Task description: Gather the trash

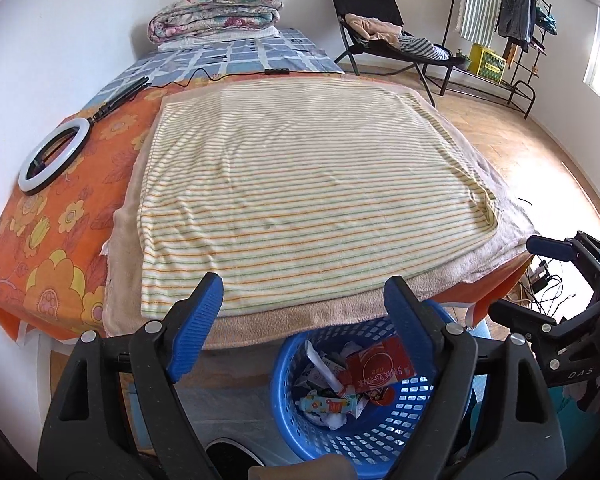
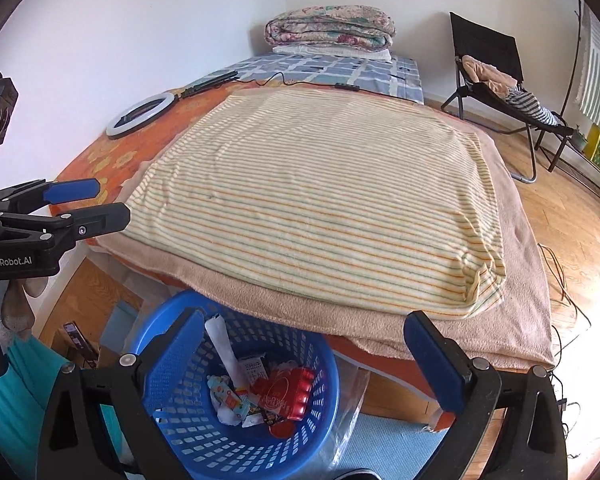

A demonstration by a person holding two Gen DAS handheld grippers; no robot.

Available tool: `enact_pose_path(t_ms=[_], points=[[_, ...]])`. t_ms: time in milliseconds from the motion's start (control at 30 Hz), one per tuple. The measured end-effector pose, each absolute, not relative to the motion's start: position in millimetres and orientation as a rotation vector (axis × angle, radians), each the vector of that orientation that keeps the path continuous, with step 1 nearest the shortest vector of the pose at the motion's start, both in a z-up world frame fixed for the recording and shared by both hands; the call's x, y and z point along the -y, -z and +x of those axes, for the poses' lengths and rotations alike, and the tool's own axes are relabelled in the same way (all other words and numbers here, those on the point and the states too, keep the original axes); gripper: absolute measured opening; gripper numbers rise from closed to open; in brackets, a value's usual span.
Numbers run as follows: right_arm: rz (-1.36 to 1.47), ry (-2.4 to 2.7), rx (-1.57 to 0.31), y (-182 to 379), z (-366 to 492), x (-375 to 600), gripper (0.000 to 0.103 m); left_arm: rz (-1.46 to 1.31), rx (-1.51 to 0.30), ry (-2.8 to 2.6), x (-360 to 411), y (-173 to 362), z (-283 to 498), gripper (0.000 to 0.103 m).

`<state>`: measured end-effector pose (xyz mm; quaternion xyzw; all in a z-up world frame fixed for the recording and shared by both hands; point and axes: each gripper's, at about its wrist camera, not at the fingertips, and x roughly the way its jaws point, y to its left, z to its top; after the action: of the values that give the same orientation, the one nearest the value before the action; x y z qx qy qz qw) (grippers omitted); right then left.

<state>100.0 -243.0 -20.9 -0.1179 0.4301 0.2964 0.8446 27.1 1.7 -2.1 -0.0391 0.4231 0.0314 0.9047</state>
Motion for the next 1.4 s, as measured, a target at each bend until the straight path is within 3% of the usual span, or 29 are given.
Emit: enact_pose_path(t_ms=[167,367,733,867,1400], points=[[-0.213,-0.608,-0.865,5,124,242,0.102,-0.093,-0.817,-0.049,-3,-20,48,0.086],[-0.162,-0.600,-0.825,-7,152,240,0.103,-0.133,-0.762,-0.053,-11,-33,67,0.094],[-0.106,-0.579,-0.804,7,184,238,0.103,-0.195,-0.806,-0.071,-27,-6,89,0.094],[-0.087,-0.571,-0.794,6,189,239,0.103,-0.202,-0.808,-0.063,-25,-4,90,0.101],[-0.036,-0.554,-0.806,8,192,244,0.103,-0.221,-0.817,-0.053,-25,-2,87,0.102]])
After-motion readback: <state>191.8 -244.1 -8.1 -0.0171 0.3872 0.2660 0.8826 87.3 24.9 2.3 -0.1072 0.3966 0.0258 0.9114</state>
